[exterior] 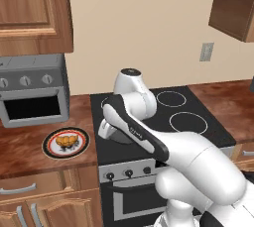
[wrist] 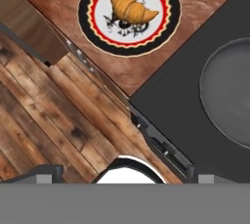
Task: Pick the croissant and place it on the pan. Then turn on the stove to warm the croissant.
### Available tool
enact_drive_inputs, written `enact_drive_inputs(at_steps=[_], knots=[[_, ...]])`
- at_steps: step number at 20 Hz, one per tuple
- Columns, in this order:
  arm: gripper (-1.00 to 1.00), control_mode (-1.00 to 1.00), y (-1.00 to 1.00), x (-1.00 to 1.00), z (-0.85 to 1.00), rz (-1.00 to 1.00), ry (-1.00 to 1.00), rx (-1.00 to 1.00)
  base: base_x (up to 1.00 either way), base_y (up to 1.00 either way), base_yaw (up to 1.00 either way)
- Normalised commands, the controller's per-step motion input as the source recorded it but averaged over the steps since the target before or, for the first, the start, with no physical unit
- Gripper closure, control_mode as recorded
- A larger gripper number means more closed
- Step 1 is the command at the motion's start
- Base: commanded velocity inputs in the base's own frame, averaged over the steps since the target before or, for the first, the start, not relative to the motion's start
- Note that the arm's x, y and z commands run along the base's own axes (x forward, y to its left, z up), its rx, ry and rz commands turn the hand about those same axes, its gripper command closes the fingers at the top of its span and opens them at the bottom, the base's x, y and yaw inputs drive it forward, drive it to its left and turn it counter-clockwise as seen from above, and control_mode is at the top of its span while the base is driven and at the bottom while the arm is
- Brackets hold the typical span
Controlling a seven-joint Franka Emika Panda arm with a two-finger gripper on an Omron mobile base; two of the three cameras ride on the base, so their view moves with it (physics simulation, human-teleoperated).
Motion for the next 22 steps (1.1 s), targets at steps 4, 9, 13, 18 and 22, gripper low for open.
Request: enact_drive_inputs(at_steps=[4,9,13,18,22], knots=[[-1.00,-1.00,0.26,0.06,0.00,0.00,0.00,0.00,0.00,0.00,0.00],[-1.00,-1.00,0.22,0.15,-0.01,0.00,0.00,0.00,0.00,0.00,0.00],[-1.00,-1.00,0.21,0.18,-0.02,0.00,0.00,0.00,0.00,0.00,0.00],[-1.00,-1.00,0.26,0.17,-0.08,0.00,0.00,0.00,0.00,0.00,0.00],[-1.00,-1.00,0.28,0.13,-0.14,0.00,0.00,-0.01,0.00,0.00,0.00]])
